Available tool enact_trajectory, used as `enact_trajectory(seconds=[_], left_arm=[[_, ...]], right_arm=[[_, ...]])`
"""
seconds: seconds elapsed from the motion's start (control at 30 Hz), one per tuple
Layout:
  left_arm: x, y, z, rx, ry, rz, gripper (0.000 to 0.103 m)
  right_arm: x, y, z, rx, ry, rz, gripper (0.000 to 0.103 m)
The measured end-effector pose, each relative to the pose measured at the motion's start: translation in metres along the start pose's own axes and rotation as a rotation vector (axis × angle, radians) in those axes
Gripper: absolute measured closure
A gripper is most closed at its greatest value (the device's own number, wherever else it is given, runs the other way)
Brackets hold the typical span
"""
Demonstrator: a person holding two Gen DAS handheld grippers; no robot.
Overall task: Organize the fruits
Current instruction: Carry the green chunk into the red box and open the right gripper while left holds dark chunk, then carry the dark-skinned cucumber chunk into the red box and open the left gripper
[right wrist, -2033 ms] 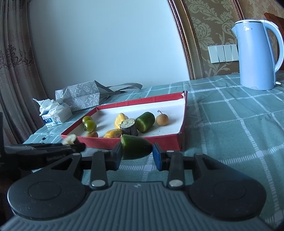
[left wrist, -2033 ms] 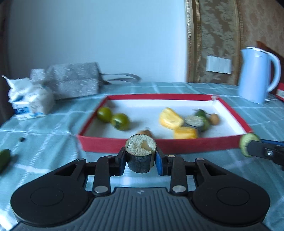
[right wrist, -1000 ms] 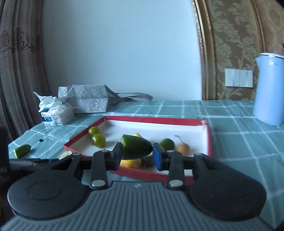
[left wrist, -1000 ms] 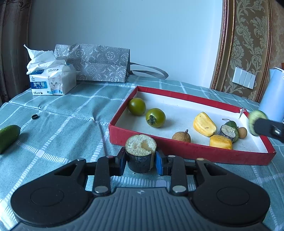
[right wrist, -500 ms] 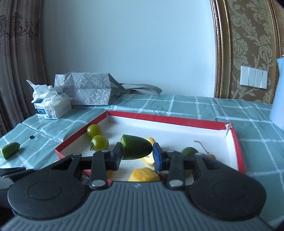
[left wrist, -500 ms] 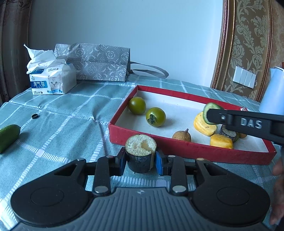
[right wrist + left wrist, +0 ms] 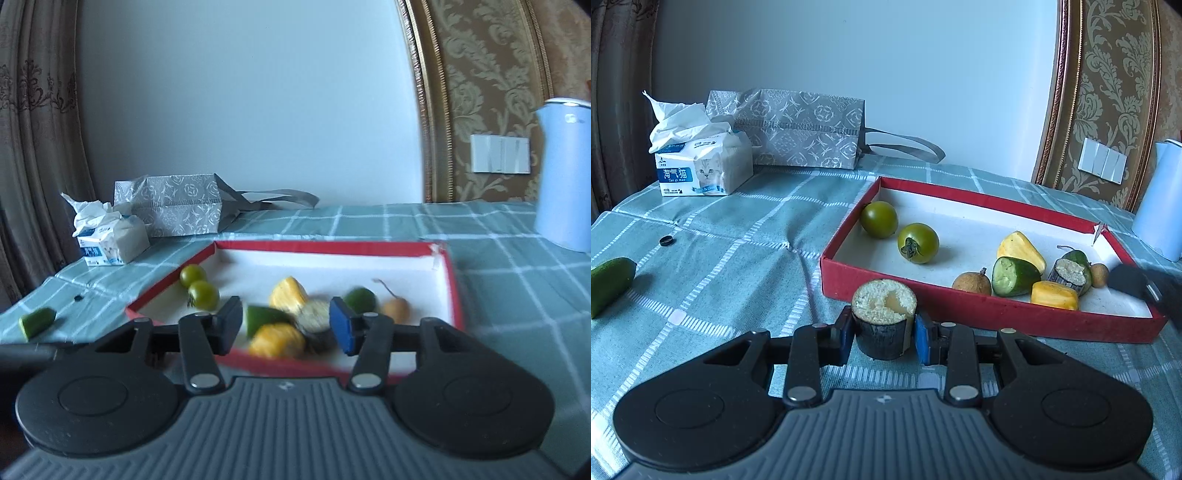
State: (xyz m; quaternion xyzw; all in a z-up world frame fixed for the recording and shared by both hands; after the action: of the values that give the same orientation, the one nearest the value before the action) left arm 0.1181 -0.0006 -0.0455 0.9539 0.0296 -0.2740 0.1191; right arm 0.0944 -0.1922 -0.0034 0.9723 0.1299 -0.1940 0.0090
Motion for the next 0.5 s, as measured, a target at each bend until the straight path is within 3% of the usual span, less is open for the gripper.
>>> enact_trajectory(seconds=[0.17, 0.27, 0.5], left_arm=[[-0.001, 0.000, 0.000, 0.004, 0.009, -0.005, 0.071], [-0.003, 0.001, 0.000, 0.006, 0.016, -0.007, 0.071], [-0.005, 0.003, -0.001, 0.025, 0.031, -0.011, 0.071]], right_arm=[[-0.029, 0.006, 0.030, -0.026, 0.014, 0.040, 0.050], [-0.037, 0.009, 0.026, -0.016, 0.078, 0.050, 0.049], [-0.040, 0.010, 0.024, 0.000, 0.102, 0.032, 0.049]])
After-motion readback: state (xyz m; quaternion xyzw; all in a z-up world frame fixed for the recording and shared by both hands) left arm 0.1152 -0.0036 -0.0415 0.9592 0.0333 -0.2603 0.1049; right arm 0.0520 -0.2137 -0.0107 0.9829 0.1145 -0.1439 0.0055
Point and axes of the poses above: each gripper's, at about its wrist camera, not at the fingertips, and x roughly the way its jaws point, y to its right, z to its underside, the point moved 8 cm from there along x, roughly the way its jaws point, and after that the axes turned 8 degrees about -x, right-handed, at the moved point
